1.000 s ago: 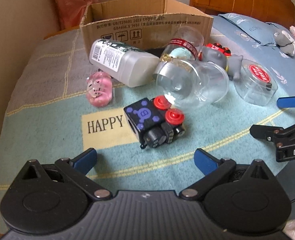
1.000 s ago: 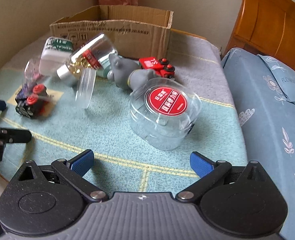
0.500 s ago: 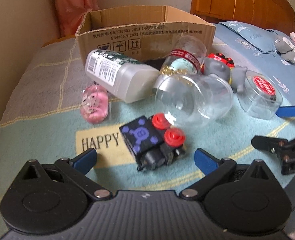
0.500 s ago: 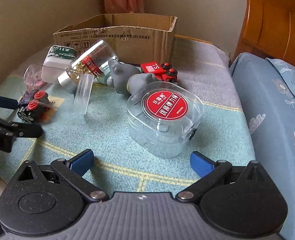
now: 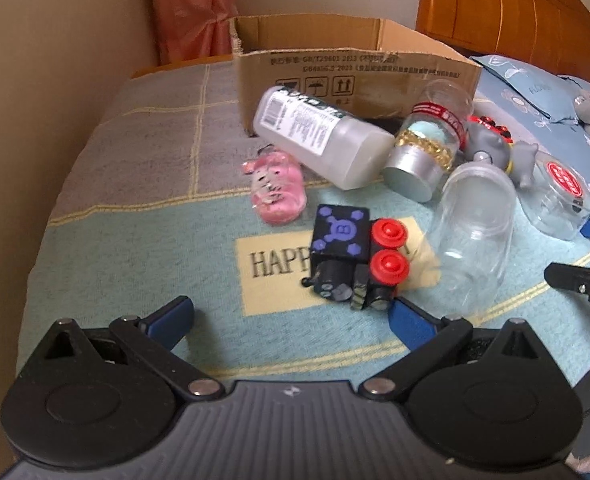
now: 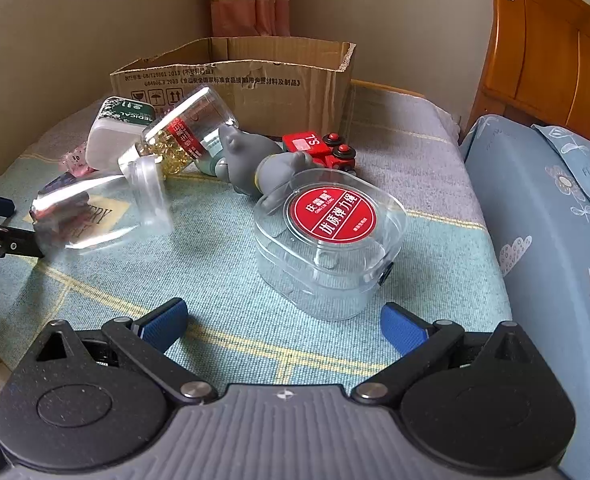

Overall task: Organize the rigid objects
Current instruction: 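Lower the left gripper onto the black toy block and close it, then grasp the clear red-labelled container with the right gripper while the left gripper holds the block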

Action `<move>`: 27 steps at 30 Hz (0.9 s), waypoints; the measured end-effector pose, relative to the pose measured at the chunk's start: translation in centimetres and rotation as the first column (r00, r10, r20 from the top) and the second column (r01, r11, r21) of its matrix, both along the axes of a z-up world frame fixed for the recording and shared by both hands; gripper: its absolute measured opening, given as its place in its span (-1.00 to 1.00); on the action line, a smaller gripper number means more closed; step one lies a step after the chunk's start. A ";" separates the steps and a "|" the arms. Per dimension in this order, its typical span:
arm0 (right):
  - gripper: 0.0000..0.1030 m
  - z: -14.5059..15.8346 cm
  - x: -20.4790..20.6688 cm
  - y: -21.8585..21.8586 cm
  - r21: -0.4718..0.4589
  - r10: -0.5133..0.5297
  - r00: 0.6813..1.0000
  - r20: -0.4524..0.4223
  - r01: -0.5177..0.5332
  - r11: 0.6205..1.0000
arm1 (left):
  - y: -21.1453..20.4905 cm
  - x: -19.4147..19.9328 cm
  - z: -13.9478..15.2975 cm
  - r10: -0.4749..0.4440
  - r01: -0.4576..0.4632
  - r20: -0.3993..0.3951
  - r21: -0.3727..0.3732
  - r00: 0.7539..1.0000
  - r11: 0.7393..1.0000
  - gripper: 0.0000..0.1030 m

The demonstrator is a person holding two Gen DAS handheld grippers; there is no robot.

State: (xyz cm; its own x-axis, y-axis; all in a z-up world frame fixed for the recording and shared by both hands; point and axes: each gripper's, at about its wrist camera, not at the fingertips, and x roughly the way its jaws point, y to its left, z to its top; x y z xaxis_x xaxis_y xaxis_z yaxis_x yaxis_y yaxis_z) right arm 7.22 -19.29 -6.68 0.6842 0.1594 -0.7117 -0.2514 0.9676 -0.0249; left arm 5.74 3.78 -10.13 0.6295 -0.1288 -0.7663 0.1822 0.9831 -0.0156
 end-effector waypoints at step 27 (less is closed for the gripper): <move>1.00 -0.2 1.8 -2.7 0.005 0.125 0.992 0.024 -0.125 0.992 | 0.1 0.9 0.9 -0.089 0.089 0.053 -0.015 0.995 0.996 -0.04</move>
State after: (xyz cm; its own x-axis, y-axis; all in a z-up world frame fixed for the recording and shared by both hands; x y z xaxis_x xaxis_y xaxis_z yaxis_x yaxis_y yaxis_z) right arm 9.01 -22.00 -6.86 0.6750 0.2498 -0.6943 -0.3701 0.9286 -0.0256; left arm 6.61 3.84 -9.27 0.6537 -0.1987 -0.7302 0.2699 0.9627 -0.0203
